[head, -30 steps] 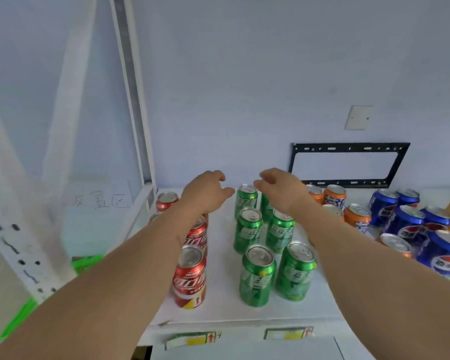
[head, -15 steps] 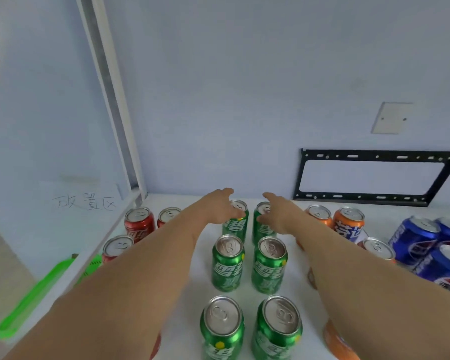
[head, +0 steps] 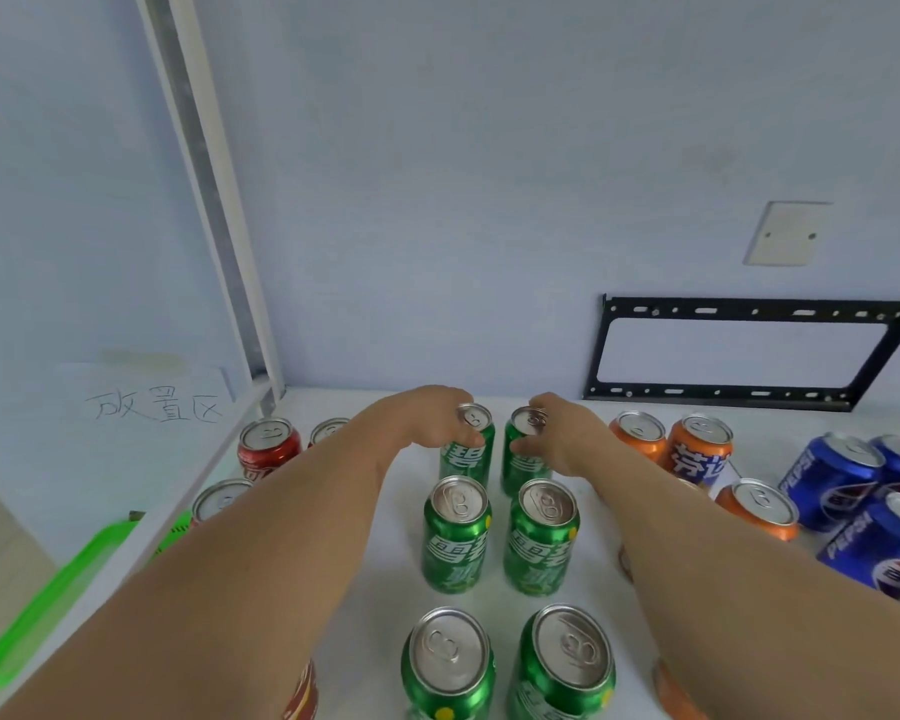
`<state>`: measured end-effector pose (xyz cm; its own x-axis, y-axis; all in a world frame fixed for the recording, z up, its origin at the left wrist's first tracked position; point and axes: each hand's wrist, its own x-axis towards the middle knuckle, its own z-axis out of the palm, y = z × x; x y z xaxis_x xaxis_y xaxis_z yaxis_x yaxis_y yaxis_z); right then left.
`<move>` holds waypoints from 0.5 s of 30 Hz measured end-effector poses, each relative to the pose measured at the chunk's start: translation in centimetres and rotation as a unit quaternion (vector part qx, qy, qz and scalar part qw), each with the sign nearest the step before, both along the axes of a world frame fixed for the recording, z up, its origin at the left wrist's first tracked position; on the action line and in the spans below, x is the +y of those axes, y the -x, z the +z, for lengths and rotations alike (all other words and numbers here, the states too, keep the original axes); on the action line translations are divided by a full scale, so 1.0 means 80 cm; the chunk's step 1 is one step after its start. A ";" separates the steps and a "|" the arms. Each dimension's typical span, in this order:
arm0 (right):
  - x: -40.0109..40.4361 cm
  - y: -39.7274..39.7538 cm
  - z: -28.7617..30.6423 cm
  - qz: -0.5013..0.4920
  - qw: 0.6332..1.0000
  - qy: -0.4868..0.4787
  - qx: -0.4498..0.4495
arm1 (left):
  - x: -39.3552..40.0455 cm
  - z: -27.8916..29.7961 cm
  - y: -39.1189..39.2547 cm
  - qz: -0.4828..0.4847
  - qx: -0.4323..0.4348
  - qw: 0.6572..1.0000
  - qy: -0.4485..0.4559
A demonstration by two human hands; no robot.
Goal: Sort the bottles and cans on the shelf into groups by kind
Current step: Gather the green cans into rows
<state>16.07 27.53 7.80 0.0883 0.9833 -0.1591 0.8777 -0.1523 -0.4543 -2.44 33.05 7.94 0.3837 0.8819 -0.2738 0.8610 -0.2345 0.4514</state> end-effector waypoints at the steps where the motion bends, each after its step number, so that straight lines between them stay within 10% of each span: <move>1: -0.002 0.000 0.000 -0.003 1.000 0.000 0.007 | -0.001 0.001 -0.001 0.002 0.000 1.000 0.002; 15: -0.107 0.011 0.014 -0.003 0.996 -0.031 0.084 | -0.129 0.052 0.012 -0.111 0.114 0.987 -0.012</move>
<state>15.20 19.00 8.95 0.0708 0.9913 -0.1112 0.7879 -0.1239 -0.6032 -3.37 22.73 12.10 0.4998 0.7897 -0.3558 0.8653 -0.4373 0.2448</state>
